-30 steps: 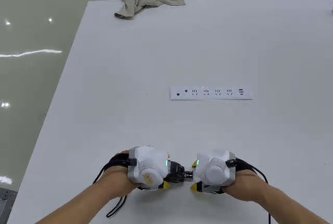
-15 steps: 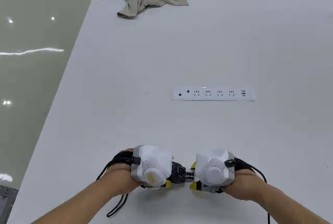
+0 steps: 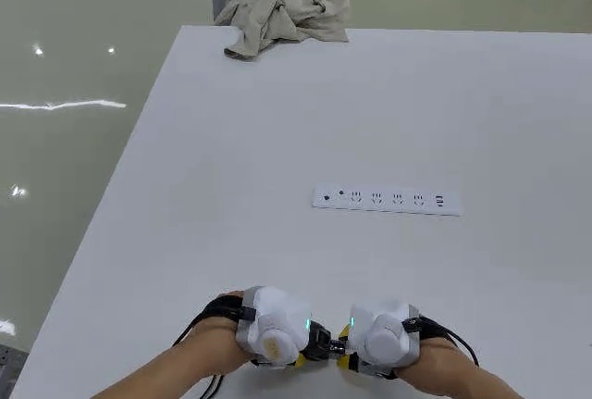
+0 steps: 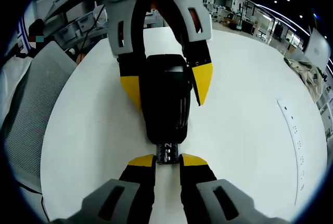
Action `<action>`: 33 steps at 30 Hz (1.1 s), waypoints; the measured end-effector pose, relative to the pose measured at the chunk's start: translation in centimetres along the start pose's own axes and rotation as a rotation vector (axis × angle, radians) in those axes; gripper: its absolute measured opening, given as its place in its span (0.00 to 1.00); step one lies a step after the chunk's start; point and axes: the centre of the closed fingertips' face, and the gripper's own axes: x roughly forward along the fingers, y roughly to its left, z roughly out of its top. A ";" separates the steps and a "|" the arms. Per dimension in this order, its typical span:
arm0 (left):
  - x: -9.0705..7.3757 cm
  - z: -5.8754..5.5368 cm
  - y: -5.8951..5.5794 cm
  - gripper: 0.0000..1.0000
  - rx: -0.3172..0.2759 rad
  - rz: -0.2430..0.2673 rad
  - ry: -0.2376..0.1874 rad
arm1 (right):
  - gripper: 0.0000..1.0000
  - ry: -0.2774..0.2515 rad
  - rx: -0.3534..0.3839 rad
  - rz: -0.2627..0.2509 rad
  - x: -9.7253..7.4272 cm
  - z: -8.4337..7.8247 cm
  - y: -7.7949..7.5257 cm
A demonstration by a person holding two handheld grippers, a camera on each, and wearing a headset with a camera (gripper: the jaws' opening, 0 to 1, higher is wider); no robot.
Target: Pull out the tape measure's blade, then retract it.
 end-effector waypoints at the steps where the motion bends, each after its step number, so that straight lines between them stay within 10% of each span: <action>1: 0.0 0.0 0.0 0.36 0.002 -0.001 0.001 | 0.18 0.000 0.005 -0.002 -0.1 0.0 0.0; 33: 0.1 -0.2 0.2 0.34 -0.025 -0.036 0.021 | 0.13 -0.026 -0.040 0.014 -0.4 -0.6 -0.3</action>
